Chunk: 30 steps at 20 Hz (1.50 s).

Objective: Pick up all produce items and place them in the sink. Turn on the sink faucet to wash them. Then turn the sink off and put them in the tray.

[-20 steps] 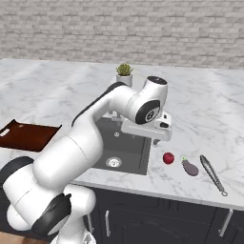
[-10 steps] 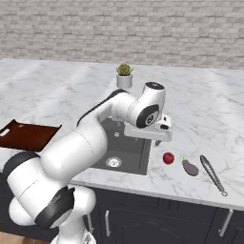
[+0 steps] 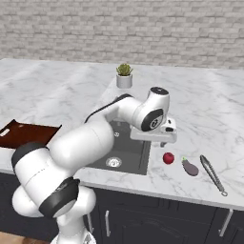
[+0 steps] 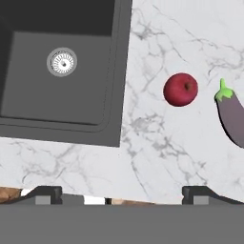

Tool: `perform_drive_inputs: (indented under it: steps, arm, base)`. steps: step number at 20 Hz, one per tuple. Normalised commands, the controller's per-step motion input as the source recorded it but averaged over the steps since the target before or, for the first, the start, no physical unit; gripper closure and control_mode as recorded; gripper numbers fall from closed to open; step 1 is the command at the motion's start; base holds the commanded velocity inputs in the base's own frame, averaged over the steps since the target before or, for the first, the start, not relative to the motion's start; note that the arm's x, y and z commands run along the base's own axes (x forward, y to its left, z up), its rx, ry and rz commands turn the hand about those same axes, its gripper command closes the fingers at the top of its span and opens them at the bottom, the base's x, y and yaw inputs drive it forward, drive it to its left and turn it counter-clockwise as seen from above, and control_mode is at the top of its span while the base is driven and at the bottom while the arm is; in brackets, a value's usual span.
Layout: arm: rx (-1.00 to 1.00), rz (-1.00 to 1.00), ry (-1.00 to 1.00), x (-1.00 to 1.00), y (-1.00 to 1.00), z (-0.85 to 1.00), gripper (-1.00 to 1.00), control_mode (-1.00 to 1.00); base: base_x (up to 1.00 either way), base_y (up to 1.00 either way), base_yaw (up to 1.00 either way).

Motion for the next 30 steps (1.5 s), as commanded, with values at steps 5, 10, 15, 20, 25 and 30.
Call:
perform_drive_inputs:
  steps: [5,10,15,20,25,30]
  arm:
    - [0.00,0.00,0.00,0.21,-0.19,-0.12,-1.00,-1.00]
    - [0.00,0.00,0.00,0.19,-0.17,-0.14,-1.00,-1.00]
    - [0.00,0.00,0.00,0.23,-0.19,-0.16,-1.00,-1.00]
    - [0.00,0.01,0.00,0.34,-0.12,-0.16,-1.00,-1.00]
    - [0.00,0.02,0.00,0.27,-0.17,-0.20,-1.00,-1.00]
    - [0.00,0.02,0.01,0.22,-0.11,-0.25,-1.00,-1.00]
  base:
    - [0.00,0.00,0.00]
    - [0.00,0.00,0.00]
    - [0.00,0.00,0.00]
    - [0.00,0.00,0.00]
    - [0.00,0.00,0.00]
    - [0.00,0.00,0.00]
